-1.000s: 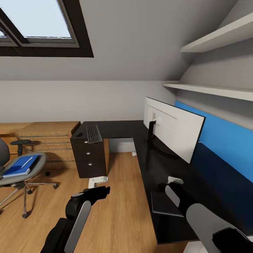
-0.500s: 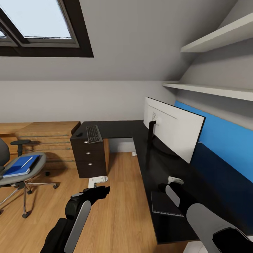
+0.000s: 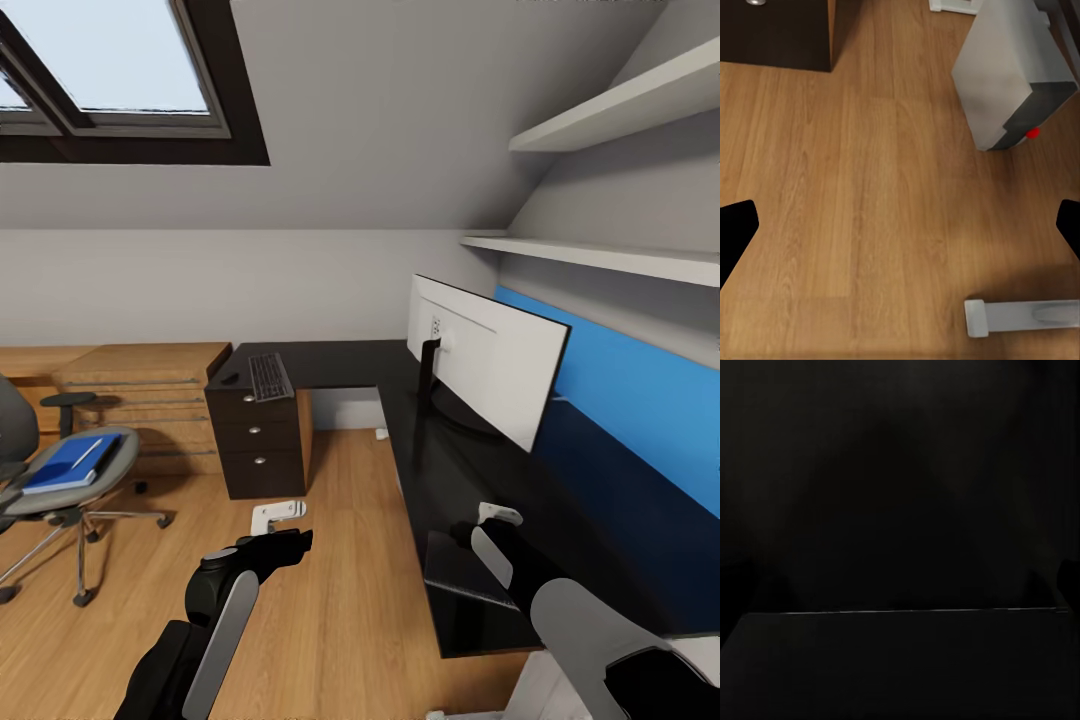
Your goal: In the bedroom, organize the workspace by keeping the computer under the desk, ensuring the monitor is on the desk, placing the keyboard on the desk next to the monitor, placing the mouse on the desk next to the keyboard, moving the folder from the swivel chair onto the desk next to the mouse, stacking the notebook on top of the folder with the pen on top of the notebook, and positioning the swivel chair next to the desk.
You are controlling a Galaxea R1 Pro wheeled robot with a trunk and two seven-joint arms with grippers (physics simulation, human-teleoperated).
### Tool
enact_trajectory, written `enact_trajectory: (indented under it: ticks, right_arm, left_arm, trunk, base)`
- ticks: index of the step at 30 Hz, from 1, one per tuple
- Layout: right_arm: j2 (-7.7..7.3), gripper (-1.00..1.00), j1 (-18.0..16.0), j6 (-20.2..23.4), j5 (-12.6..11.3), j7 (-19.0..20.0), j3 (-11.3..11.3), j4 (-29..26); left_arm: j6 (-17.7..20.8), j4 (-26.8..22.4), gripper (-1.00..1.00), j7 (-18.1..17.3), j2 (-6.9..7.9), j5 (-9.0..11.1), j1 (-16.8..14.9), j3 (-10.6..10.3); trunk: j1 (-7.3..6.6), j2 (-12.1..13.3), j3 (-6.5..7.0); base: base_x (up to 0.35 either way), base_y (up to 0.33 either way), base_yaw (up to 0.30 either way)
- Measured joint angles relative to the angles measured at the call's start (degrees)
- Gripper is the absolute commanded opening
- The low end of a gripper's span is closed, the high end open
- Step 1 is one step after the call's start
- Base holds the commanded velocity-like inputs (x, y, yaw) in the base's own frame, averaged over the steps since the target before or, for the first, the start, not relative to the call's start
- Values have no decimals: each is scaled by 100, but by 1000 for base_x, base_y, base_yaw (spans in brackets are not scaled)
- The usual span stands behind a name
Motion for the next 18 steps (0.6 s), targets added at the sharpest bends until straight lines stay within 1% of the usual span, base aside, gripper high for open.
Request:
enact_trajectory:
  ticks: [13,18]
  right_arm:
    - [0,100,0,-5,8,0,-1,-9]
    - [0,100,0,-8,9,0,-1,-9]
  left_arm:
    - [0,0,100,-2,0,8,3,9]
    - [2,0,100,-1,0,8,-2,9]
  trunk:
    - [1,0,0]
    - [2,0,0]
  base:
    - [-206,0,0]
    - [-282,0,0]
